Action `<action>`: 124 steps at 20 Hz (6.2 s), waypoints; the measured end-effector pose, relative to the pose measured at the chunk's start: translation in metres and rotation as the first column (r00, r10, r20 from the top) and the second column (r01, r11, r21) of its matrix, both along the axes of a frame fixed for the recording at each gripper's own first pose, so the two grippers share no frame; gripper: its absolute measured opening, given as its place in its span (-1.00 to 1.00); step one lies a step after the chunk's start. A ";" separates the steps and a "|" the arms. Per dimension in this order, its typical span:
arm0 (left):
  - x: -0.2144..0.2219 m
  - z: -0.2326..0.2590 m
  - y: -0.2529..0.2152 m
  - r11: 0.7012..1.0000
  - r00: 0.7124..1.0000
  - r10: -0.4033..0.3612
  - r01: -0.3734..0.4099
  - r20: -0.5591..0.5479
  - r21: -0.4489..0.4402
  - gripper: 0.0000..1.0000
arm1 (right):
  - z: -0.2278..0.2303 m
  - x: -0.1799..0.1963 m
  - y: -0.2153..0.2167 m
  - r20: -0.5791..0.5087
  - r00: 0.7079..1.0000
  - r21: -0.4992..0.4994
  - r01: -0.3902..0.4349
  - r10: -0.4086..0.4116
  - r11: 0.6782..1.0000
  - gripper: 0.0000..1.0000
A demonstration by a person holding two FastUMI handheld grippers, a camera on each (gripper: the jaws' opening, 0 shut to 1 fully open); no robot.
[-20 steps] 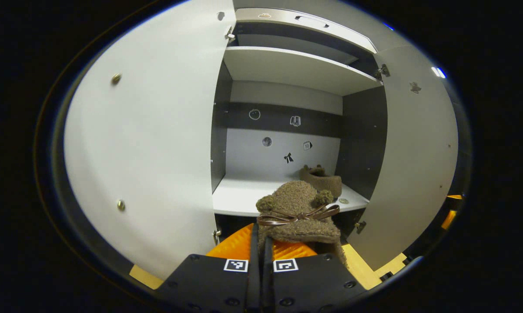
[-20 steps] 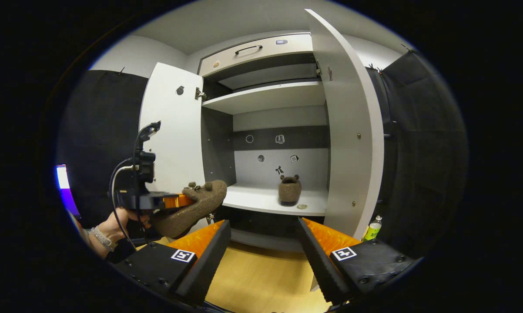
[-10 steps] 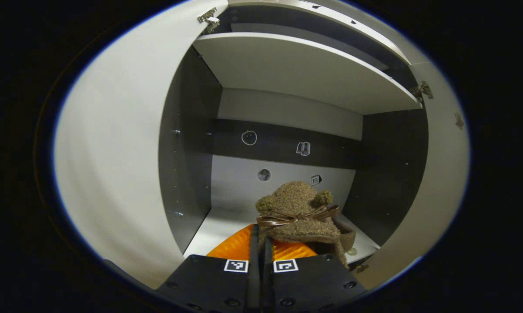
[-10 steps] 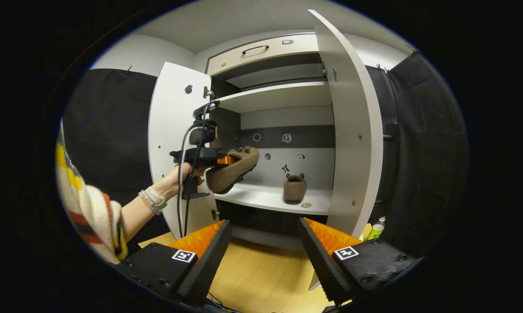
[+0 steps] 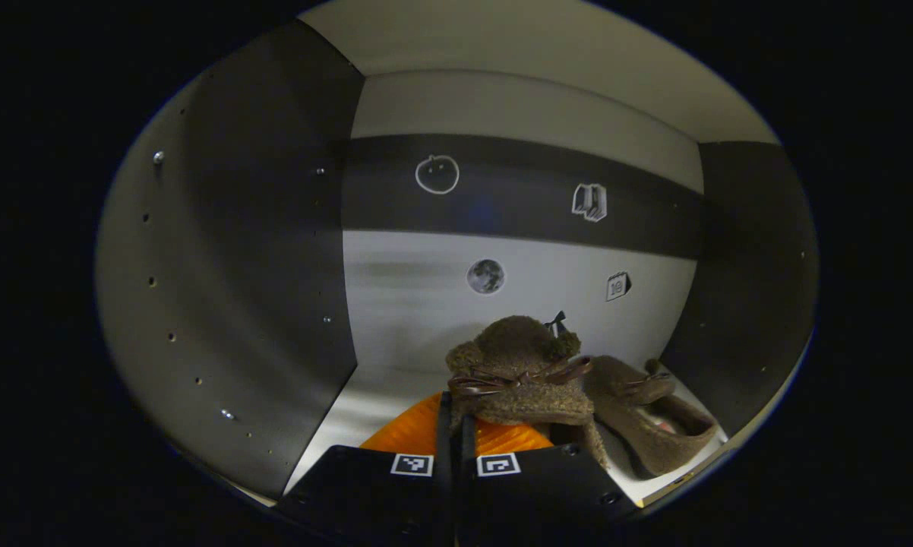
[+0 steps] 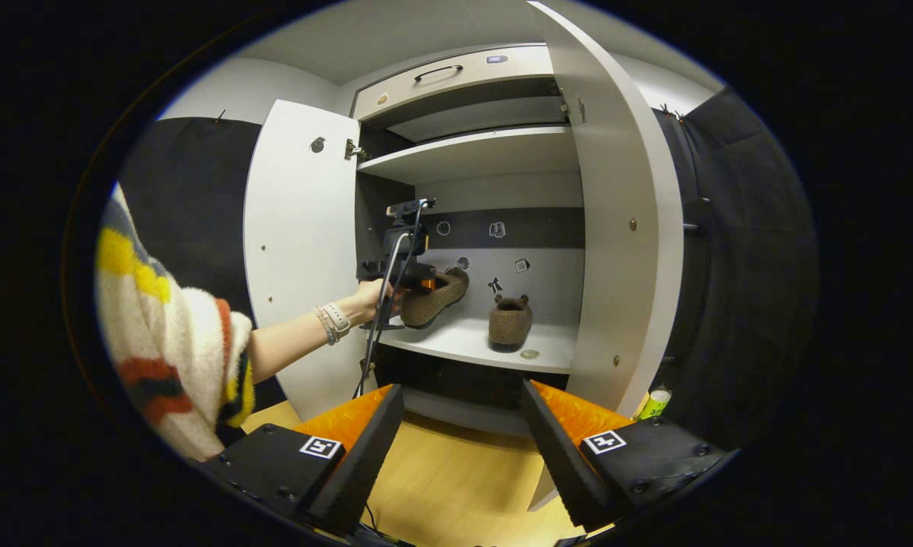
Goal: Grab one shoe with the right hand and put it into the shoe cabinet, grab the other shoe with the left hand and put it into the shoe cabinet; then close the right door with the right hand and the left door with the left hand.
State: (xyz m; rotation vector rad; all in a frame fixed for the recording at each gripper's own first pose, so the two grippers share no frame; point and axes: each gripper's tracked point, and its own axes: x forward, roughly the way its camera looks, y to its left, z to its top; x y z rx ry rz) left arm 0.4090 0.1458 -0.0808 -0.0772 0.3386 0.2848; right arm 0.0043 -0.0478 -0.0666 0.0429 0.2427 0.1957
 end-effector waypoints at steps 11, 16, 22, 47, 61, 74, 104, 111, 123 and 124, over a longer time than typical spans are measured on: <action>0.018 -0.052 0.003 0.998 0.991 -0.032 0.025 -0.128 -0.053 -0.63 | -0.009 0.014 0.003 -0.024 1.000 0.016 -0.005 0.006 1.000 0.96; 0.004 -0.029 0.007 0.997 0.990 -0.048 0.055 -0.133 0.050 0.08 | -0.006 0.013 0.005 -0.015 1.000 0.021 -0.003 0.003 1.000 0.96; -0.041 0.026 -0.005 0.989 0.995 -0.095 0.096 -0.016 0.112 0.94 | 0.011 0.012 0.020 0.034 0.999 0.036 -0.021 0.019 0.999 0.96; -0.443 0.202 -0.140 0.916 0.757 -0.378 0.388 0.533 0.100 0.89 | 0.084 -0.025 -0.155 0.204 0.950 0.002 0.242 -0.238 0.970 0.95; -0.462 0.203 -0.162 0.985 0.838 -0.174 0.140 0.517 0.105 0.89 | 0.075 -0.004 -0.162 0.173 0.985 0.189 -0.035 0.001 0.981 0.99; -0.476 0.178 -0.161 0.991 0.891 -0.090 0.037 0.446 0.125 0.89 | 0.065 0.024 -0.150 0.162 0.982 0.177 -0.127 0.098 0.976 0.95; -0.509 0.135 0.062 0.988 0.935 -0.023 -0.034 0.355 0.153 0.89 | 0.045 0.200 0.018 0.225 0.939 0.043 0.256 -0.259 0.966 0.99; -0.462 0.102 0.080 0.985 0.928 -0.169 0.150 0.332 0.083 0.89 | 0.042 0.206 0.019 0.241 0.896 0.019 0.380 -0.374 0.925 0.95; -0.428 0.105 0.061 0.941 0.882 -0.339 0.325 0.327 0.099 0.87 | 0.041 0.178 0.025 0.217 0.904 0.031 0.370 -0.367 0.929 1.00; -0.426 0.106 0.057 0.936 0.879 -0.352 0.336 0.323 0.104 0.87 | 0.046 0.166 0.028 0.233 0.908 0.017 0.354 -0.348 0.935 0.99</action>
